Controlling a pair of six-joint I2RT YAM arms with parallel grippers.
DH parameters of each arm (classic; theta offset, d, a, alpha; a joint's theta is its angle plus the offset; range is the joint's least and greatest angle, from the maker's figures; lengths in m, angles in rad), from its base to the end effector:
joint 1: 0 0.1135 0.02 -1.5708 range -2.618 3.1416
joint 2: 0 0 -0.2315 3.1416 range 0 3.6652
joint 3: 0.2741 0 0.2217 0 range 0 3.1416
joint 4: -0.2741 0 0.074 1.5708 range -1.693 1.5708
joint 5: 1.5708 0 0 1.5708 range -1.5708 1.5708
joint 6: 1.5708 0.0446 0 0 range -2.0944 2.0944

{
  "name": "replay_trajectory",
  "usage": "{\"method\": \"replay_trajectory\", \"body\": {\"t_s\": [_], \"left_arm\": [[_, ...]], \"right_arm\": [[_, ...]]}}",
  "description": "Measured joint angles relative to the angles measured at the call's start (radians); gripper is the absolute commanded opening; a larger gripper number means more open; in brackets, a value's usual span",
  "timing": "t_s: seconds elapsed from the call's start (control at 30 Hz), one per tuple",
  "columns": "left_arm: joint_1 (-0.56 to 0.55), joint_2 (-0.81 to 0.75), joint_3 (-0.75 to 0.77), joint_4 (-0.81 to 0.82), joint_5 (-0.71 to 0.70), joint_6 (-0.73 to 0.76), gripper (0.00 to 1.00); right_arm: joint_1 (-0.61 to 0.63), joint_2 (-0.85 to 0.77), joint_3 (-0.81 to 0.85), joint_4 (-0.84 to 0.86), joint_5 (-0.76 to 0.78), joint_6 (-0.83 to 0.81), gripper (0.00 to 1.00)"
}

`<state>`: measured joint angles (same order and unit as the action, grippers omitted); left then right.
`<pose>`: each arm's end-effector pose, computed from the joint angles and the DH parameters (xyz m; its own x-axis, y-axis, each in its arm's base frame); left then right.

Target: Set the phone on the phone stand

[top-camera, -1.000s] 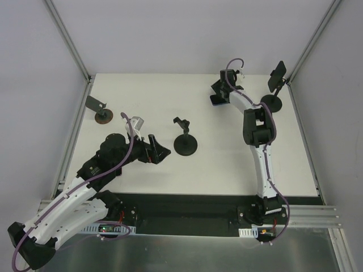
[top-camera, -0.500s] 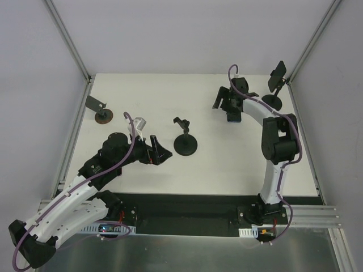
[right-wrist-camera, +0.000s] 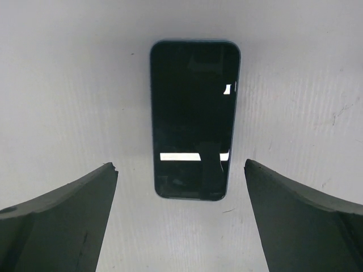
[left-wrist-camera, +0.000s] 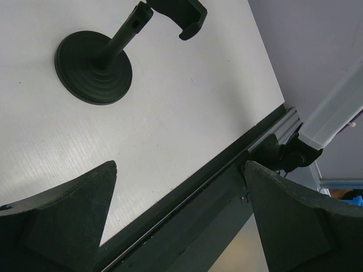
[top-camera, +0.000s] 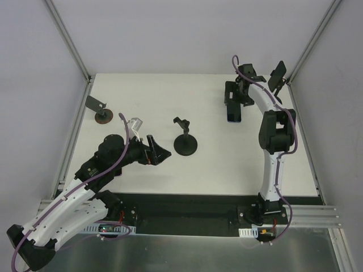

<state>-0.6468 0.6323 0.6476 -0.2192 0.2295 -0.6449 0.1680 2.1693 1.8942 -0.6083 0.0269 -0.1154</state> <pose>0.1222 -0.1050 0.2898 -0.5888 -0.2889 -0.7549 0.5139 0.5871 -0.6255 0.4413 0.0736 0.2129 -0.7396 -0.2422 -0.6279 -0.2371 0.9670 -0.0937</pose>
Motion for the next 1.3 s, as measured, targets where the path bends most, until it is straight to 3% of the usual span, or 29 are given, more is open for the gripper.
{"method": "replay_trajectory", "body": {"t_s": [0.3,0.87,0.9,1.17,1.3], "left_arm": [[0.000,-0.038,0.000,-0.004,-0.003,-0.011,0.95],[0.000,-0.066,0.000,-0.009,0.002,-0.044,0.93],[0.000,-0.075,0.000,-0.012,0.003,-0.047,0.94],[0.000,-0.116,0.003,-0.031,0.024,-0.074,0.91],[0.000,-0.160,0.002,-0.060,0.031,-0.088,0.95]], "right_arm": [[-0.010,0.257,0.280,-0.150,0.029,0.003,0.96],[-0.011,0.394,0.489,-0.304,0.074,0.080,0.99],[-0.010,0.400,0.502,-0.311,0.074,0.083,0.91],[-0.006,0.430,0.556,-0.353,0.108,0.101,0.64],[-0.002,0.383,0.466,-0.312,0.106,0.107,0.33]]}}
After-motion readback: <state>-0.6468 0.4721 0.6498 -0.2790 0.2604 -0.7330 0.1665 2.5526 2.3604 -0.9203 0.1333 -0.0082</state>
